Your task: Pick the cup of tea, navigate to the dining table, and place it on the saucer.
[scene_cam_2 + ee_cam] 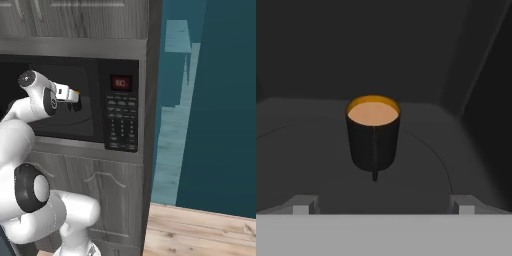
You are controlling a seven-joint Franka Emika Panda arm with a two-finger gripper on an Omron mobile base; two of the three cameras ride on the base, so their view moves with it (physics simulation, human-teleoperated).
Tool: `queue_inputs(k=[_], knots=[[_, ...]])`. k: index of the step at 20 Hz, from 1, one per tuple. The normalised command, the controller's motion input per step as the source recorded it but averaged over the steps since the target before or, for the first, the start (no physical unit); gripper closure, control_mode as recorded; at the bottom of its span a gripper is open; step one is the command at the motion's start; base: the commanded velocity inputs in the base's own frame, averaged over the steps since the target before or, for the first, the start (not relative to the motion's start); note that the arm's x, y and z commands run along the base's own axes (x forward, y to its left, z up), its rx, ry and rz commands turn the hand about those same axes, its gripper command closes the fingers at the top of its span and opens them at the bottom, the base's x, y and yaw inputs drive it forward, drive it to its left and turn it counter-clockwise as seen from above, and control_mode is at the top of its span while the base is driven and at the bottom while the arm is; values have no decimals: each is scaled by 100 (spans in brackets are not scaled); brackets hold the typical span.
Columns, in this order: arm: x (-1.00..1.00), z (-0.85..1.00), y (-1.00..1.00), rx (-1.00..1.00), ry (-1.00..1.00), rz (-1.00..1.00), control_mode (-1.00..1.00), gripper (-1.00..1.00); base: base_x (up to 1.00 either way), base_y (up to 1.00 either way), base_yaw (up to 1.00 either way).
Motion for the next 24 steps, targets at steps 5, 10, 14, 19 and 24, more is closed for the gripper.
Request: queue_inputs(k=[5,10,14,19,24], knots=[[31,-15,1,0,2,0,-100,-100,0,0,0],[17,-17,1,0,1,0,-100,-100,0,0,0],[9,-16,1,0,2,0,-100,-100,0,0,0],[8,-12,0,0,1,0,-100,-100,0,0,0],[13,-12,5,0,0,0,-100,-100,0,0,0]])
